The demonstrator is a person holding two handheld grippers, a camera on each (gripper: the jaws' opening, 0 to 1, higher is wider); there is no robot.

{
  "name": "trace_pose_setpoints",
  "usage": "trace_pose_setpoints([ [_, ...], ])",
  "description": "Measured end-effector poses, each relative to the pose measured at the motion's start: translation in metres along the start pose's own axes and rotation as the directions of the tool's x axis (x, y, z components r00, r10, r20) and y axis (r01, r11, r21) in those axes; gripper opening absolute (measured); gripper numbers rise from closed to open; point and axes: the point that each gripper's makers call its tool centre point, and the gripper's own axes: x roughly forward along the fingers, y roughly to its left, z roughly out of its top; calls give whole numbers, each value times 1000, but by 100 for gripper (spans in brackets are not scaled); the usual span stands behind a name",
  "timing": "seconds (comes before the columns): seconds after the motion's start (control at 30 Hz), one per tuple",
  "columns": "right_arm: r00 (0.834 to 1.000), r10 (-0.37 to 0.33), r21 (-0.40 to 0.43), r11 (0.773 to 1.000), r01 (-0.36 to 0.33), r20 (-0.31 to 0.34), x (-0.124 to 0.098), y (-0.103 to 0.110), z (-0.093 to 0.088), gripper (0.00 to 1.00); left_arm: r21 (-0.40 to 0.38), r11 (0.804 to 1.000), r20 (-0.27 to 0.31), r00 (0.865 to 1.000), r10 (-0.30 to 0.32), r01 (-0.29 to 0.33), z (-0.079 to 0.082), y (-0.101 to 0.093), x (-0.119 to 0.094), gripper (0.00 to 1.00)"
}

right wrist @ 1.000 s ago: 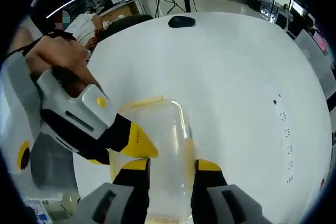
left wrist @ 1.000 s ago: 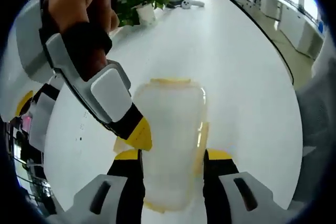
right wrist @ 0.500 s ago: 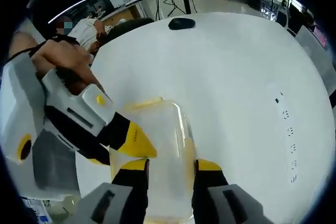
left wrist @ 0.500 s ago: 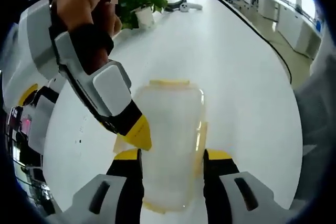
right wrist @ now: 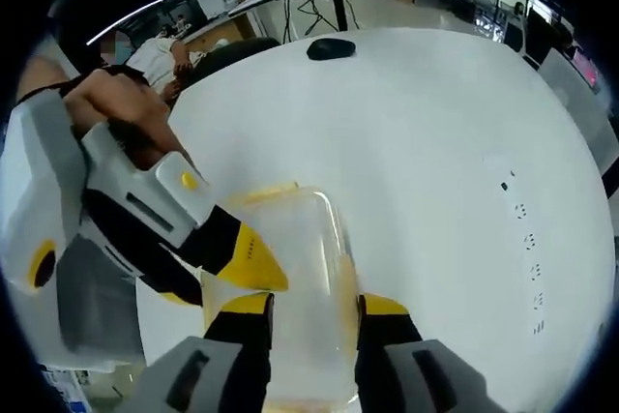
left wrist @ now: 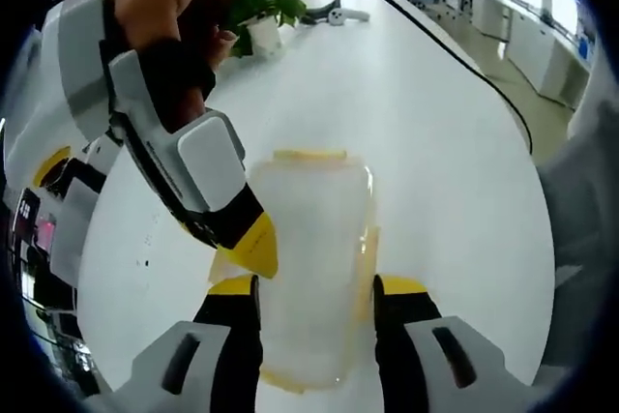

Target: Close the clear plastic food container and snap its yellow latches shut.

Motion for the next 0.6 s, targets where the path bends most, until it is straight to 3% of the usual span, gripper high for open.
trace_pose_setpoints([
  [0.07,1000,-6,-3,1000,6,2,-1,0,0,32,-58,998,19,999,-27,28,3,0,-1,44],
  [0.13,1000,-11,4,1000,11,10,-2,0,0,32,-61,997,10,999,-37,37,3,2,-2,44],
  [0.27,998,-54,-23,998,54,22,-4,-3,1,35,-24,998,-18,998,-63,63,-1,-2,-4,46],
  [0.4,998,-56,-33,998,57,34,-9,0,0,34,-27,997,-29,997,-73,72,-7,-2,-9,51],
  [0.5,997,-70,-29,997,71,35,-13,-2,-4,36,29,996,-37,996,-81,82,-12,-4,-15,52],
  [0.6,997,-77,-24,997,78,32,-14,-1,-9,38,33,996,-41,996,-82,83,-15,-1,-19,53],
])
